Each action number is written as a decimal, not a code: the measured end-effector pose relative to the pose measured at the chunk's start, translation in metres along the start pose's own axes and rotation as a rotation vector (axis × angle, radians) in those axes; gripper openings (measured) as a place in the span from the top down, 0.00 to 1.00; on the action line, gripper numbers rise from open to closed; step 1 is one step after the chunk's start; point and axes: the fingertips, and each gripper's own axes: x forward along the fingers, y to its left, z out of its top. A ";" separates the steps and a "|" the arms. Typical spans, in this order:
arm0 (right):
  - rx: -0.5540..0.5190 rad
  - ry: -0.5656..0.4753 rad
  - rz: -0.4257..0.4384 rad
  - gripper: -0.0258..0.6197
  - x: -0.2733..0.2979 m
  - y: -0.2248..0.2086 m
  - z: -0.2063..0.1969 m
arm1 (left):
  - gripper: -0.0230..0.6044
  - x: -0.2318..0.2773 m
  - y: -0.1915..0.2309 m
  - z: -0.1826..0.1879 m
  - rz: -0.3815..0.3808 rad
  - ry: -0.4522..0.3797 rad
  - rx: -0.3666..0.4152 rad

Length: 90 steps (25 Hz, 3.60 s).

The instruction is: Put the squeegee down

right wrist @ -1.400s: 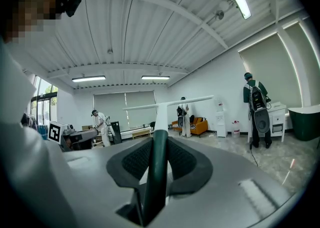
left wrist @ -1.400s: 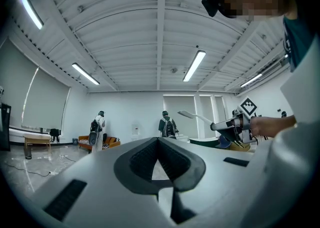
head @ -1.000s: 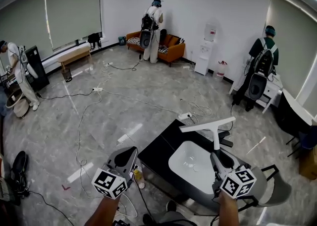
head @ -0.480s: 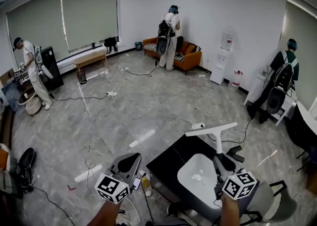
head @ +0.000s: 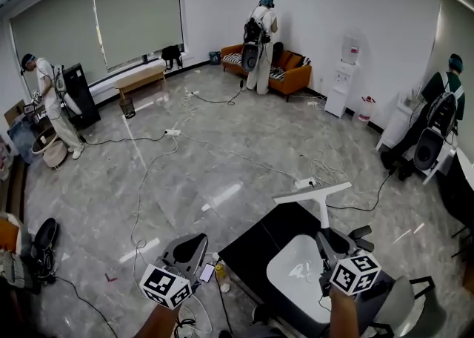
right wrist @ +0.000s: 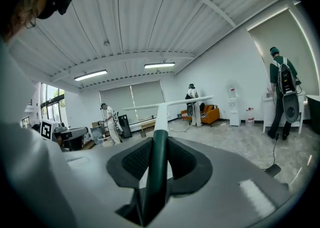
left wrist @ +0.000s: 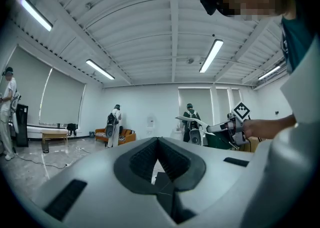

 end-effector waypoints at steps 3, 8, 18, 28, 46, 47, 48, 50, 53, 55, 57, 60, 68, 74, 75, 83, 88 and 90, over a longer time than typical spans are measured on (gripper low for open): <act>0.014 0.023 -0.003 0.80 0.023 -0.021 -0.008 | 0.96 0.022 0.007 -0.009 0.000 0.026 -0.002; 0.039 0.067 -0.008 0.80 0.058 -0.056 -0.029 | 0.96 0.056 0.018 -0.040 0.009 0.074 -0.027; 0.090 0.151 -0.016 0.80 0.123 -0.125 -0.081 | 0.96 0.121 0.035 -0.093 0.023 0.157 -0.057; 0.137 0.228 -0.032 0.80 0.182 -0.182 -0.145 | 0.96 0.163 0.048 -0.153 0.039 0.239 -0.095; 0.206 0.388 -0.083 0.80 0.269 -0.266 -0.278 | 0.96 0.233 0.059 -0.247 0.031 0.346 -0.154; 0.207 0.398 -0.086 0.80 0.272 -0.269 -0.285 | 0.96 0.235 0.060 -0.252 0.032 0.350 -0.159; 0.208 0.408 -0.088 0.80 0.275 -0.272 -0.292 | 0.96 0.237 0.061 -0.256 0.033 0.353 -0.164; 0.209 0.428 -0.091 0.80 0.280 -0.277 -0.305 | 0.95 0.239 0.062 -0.265 0.034 0.362 -0.172; 0.213 0.451 -0.094 0.80 0.288 -0.283 -0.322 | 0.96 0.243 0.064 -0.277 0.036 0.373 -0.182; 0.215 0.461 -0.094 0.80 0.292 -0.286 -0.331 | 0.96 0.245 0.066 -0.285 0.038 0.377 -0.189; 0.217 0.469 -0.096 0.80 0.296 -0.288 -0.339 | 0.96 0.248 0.067 -0.291 0.038 0.382 -0.194; 0.214 0.472 -0.093 0.80 0.300 -0.289 -0.346 | 0.96 0.251 0.068 -0.297 0.039 0.389 -0.199; 0.138 0.502 -0.092 0.80 0.304 -0.292 -0.356 | 0.96 0.254 0.061 -0.306 0.039 0.400 -0.211; 0.109 0.514 -0.095 0.80 0.304 -0.292 -0.358 | 0.96 0.252 0.059 -0.304 0.042 0.394 -0.214; 0.108 0.516 -0.093 0.79 0.304 -0.291 -0.358 | 0.96 0.251 0.059 -0.302 0.043 0.393 -0.211; 0.068 0.490 -0.118 0.73 0.297 -0.287 -0.334 | 0.96 0.234 0.064 -0.281 0.060 0.370 -0.201; 0.048 0.433 -0.122 0.73 0.276 -0.258 -0.288 | 0.96 0.207 0.069 -0.250 0.071 0.340 -0.197; 0.041 0.396 -0.117 0.73 0.266 -0.245 -0.266 | 0.96 0.196 0.070 -0.236 0.075 0.318 -0.187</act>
